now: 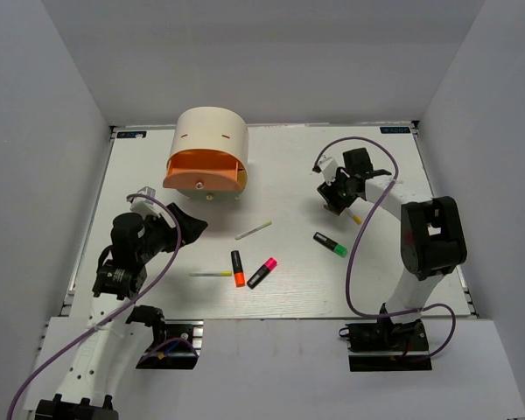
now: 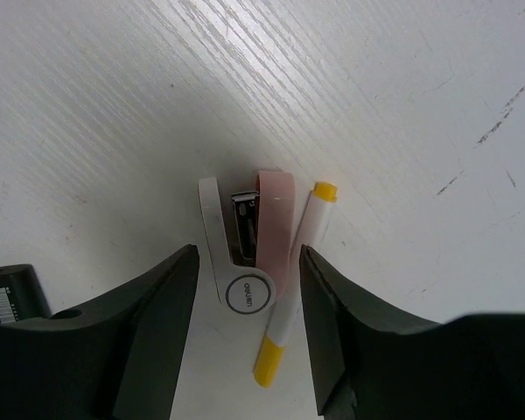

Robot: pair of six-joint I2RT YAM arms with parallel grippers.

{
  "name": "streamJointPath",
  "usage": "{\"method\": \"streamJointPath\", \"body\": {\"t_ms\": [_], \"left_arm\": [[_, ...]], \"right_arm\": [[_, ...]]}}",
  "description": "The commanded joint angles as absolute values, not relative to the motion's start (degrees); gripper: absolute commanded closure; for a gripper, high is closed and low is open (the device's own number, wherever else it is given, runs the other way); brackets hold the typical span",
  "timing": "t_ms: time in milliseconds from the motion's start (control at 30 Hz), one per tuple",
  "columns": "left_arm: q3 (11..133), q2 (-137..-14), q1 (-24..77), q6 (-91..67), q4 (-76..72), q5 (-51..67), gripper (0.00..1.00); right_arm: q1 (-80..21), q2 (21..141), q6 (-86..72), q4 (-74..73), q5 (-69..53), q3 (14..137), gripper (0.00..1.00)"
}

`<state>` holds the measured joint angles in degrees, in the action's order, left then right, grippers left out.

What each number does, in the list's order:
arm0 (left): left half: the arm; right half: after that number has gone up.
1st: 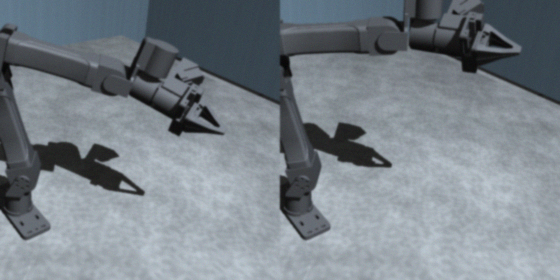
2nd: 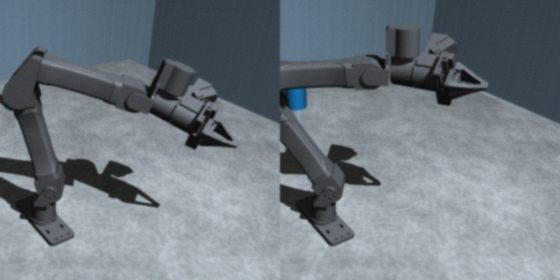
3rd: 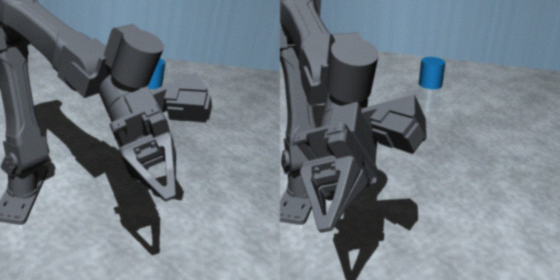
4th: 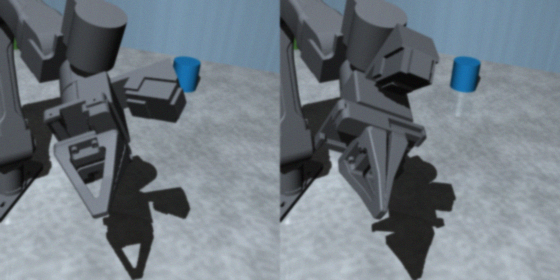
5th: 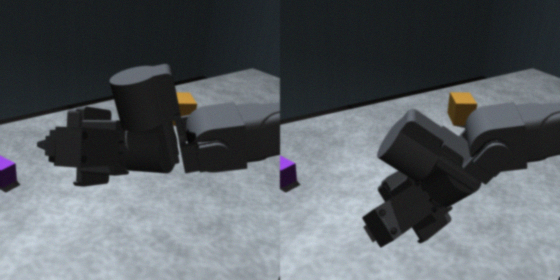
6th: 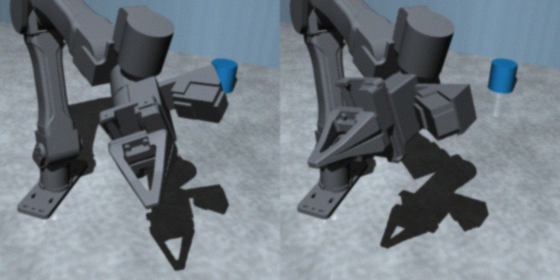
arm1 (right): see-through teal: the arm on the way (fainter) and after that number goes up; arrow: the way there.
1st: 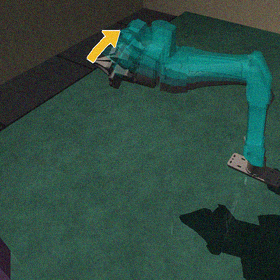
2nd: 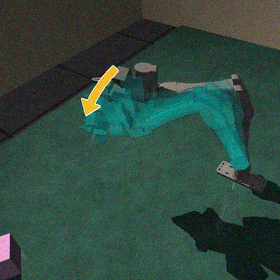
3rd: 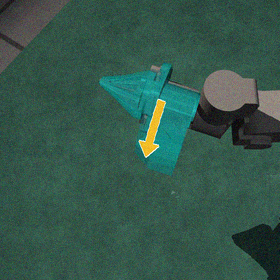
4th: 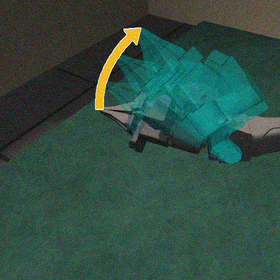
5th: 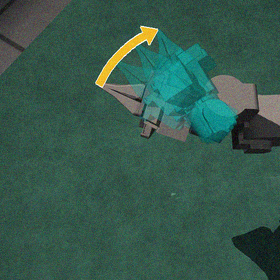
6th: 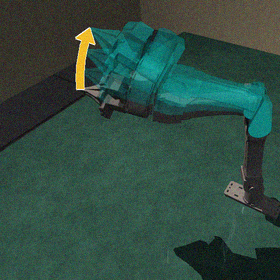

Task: Sort the stationery into containers
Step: Pick up the stapler from the center of the board.

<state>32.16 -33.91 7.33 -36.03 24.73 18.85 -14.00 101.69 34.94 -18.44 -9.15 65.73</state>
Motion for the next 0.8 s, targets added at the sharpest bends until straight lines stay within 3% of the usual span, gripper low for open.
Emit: {"method": "streamJointPath", "body": {"t_ms": [0,300,533,767], "left_arm": [[32.34,-34.37,7.47,-36.12,23.47,19.07,0.01],[32.34,-34.37,7.47,-36.12,23.99,19.07,0.01],[32.34,-34.37,7.47,-36.12,23.47,19.07,0.01],[30.24,-34.37,7.47,-36.65,21.37,19.60,0.01]], "right_arm": [[-14.32,103.09,35.33,-17.58,-9.58,65.83,0.45],[-14.24,104.50,35.68,-17.58,-9.67,65.13,0.48],[-14.33,101.00,35.77,-18.28,-11.42,65.12,0.75],[-15.11,91.96,35.60,-28.55,-24.59,74.41,0.83]]}}
